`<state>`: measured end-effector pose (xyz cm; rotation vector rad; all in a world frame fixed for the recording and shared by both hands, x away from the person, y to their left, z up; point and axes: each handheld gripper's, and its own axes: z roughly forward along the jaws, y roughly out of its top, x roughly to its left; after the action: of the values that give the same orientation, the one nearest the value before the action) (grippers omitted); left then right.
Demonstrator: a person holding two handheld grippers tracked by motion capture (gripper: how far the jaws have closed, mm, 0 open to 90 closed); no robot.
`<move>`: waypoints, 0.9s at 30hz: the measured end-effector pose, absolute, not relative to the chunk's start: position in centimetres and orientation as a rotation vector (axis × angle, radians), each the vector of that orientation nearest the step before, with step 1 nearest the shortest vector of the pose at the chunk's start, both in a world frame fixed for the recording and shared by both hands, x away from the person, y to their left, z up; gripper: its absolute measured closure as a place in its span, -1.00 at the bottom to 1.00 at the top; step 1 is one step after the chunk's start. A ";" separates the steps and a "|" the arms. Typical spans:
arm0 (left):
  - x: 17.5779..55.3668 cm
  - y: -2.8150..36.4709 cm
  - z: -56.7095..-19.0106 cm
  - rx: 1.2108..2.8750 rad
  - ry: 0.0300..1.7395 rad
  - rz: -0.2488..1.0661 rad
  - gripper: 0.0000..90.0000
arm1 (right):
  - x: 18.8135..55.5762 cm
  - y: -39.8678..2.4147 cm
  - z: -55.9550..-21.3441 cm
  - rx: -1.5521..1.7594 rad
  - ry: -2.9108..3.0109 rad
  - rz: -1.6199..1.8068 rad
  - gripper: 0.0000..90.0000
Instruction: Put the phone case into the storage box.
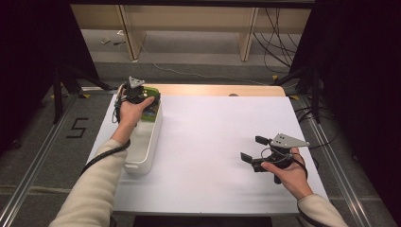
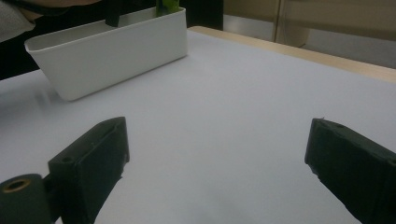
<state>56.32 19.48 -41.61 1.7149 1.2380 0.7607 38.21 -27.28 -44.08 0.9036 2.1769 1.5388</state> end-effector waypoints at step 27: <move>57.1 19.8 -41.8 1.730 1.256 0.733 -0.85 | 38.3 -27.3 -44.1 0.905 2.171 1.541 -0.83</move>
<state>57.09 19.82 -41.79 1.7301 1.2561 0.7330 38.28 -27.25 -44.14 0.9055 2.1709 1.5411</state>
